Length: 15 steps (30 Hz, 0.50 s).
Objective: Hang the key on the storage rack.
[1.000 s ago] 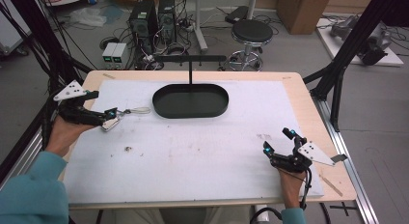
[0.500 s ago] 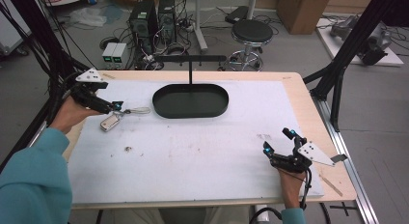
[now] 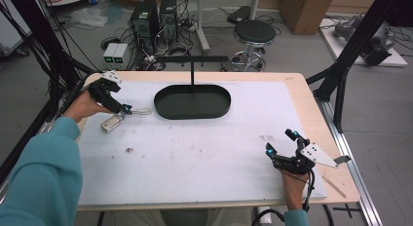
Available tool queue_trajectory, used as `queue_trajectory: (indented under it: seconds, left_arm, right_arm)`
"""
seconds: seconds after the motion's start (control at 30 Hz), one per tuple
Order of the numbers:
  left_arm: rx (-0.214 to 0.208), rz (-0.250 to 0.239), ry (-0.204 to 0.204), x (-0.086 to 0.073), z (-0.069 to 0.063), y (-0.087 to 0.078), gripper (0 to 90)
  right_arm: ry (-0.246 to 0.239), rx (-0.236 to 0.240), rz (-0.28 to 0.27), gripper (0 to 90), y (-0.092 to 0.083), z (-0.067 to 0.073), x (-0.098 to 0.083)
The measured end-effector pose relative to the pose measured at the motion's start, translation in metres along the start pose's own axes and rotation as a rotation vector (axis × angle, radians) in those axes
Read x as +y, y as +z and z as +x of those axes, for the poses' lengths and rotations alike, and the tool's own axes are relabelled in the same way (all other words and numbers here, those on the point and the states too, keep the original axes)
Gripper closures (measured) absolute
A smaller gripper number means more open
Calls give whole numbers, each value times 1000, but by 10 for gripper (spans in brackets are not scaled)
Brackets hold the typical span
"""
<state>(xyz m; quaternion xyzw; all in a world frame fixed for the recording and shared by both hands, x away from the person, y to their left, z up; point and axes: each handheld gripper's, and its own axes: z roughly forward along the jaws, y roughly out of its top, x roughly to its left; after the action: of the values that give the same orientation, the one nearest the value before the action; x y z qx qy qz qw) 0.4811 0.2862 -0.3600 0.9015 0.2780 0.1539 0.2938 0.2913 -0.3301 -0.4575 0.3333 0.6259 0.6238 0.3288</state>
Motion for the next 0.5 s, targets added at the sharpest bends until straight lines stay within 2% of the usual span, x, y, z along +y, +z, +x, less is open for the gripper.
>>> queue_trajectory:
  seconds: [0.03, 0.1, 0.33, 0.5]
  left_arm:
    - [-8, 9, -1, 0, 2, 2, 21]
    - [-20, 18, 15, 1, 5, 6, 107]
    - [-42, 85, 51, 4, 9, 18, 126]
    - [-56, 125, 58, 4, 9, 27, 165]
  right_arm:
    - [-1, 1, 0, 78, 0, 0, 0]
    - [-1, 0, -1, 78, 0, 0, 0]
    - [-5, -1, -2, 78, 0, 0, 0]
    - [-5, -1, -3, 78, 0, 0, 0]
